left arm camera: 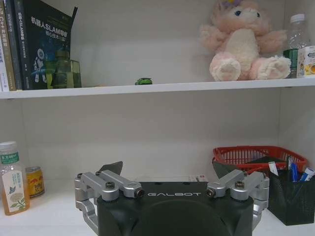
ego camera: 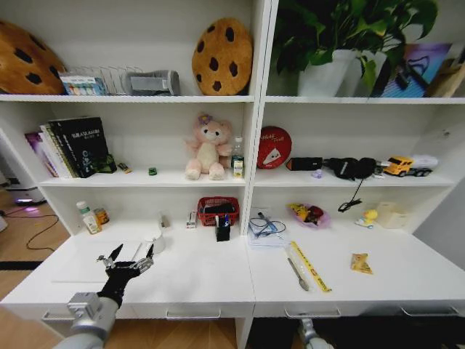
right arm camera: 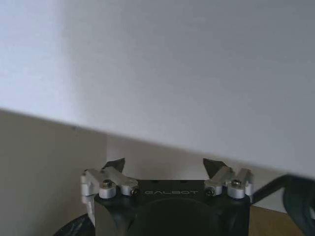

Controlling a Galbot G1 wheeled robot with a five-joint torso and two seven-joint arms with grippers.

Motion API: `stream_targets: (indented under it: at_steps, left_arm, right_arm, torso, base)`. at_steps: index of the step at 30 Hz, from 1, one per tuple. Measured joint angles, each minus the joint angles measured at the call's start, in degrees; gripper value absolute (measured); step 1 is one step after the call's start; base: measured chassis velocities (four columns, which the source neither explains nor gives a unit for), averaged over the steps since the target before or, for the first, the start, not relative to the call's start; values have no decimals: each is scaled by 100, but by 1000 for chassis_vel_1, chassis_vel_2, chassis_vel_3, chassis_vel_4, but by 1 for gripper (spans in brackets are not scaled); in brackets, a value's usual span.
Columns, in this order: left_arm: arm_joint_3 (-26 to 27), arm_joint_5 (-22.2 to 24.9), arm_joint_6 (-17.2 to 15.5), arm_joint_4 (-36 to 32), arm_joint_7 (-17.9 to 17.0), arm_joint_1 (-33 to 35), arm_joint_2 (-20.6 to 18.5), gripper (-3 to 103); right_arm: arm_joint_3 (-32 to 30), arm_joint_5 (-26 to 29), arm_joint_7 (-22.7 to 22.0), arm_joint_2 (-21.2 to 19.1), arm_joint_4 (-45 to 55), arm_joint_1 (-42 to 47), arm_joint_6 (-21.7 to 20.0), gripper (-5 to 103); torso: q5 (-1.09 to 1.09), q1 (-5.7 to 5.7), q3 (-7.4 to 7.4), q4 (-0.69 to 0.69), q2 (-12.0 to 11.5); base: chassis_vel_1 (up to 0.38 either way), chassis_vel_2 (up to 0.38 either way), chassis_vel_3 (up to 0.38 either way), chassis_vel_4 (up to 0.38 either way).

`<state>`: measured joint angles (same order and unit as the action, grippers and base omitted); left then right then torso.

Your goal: Organize the objects on the table.

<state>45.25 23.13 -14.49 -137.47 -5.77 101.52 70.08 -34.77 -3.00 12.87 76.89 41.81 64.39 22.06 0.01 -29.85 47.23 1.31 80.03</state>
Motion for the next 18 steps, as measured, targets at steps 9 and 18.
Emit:
stream_targets:
  at_steps: [9,18]
  left_arm:
    - [1,0,0,0,-4,1,0,100]
    - [0,0,0,0,-3,0,0,100]
  right_arm:
    - [286,1391,-1174,-197,1706,1500,-1960,100]
    - [178,6949,-6298,-151,4870,2615,-4322,100]
  torso:
    - [-4,1,0,6,1]
    - [-4,2,-1,0,2]
  base:
    - [0,0,0,0]
    - [0,0,0,0]
